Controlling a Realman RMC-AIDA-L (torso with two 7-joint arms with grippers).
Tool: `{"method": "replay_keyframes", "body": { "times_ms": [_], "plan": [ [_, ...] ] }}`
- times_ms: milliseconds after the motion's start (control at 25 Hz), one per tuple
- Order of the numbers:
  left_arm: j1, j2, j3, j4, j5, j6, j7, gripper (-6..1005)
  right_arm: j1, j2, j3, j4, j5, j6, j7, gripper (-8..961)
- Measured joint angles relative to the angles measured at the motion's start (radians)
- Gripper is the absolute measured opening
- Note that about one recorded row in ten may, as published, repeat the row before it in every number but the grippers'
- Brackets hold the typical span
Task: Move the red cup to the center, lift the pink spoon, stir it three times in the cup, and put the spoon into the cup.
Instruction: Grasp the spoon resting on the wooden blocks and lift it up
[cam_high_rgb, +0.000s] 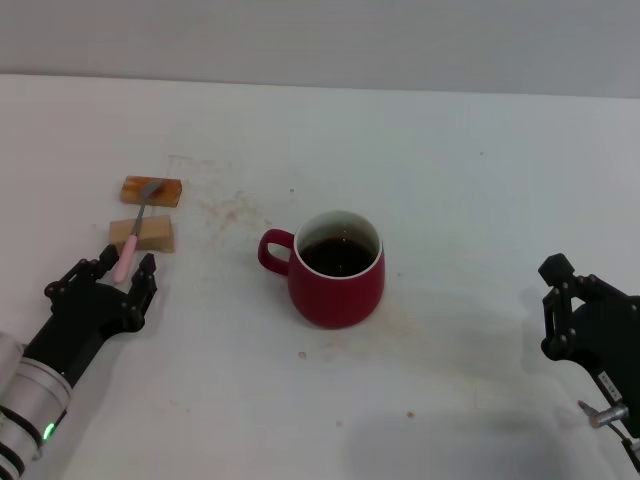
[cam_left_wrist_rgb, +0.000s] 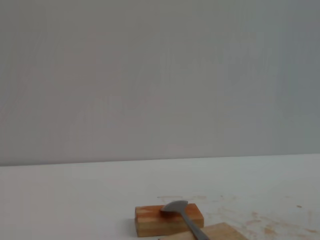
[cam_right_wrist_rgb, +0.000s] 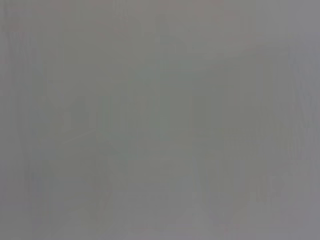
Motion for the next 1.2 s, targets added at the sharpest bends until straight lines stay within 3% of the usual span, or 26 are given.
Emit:
{"method": "replay_keyframes", "body": {
  "times_ms": [1200],
  "plan": [
    [0.000,0.001,0.009,-0.010,-0.007,-0.004,0.003,346,0.000,0.000,0.000,0.000,-0.002,0.001,0.000,-1]
  ]
}}
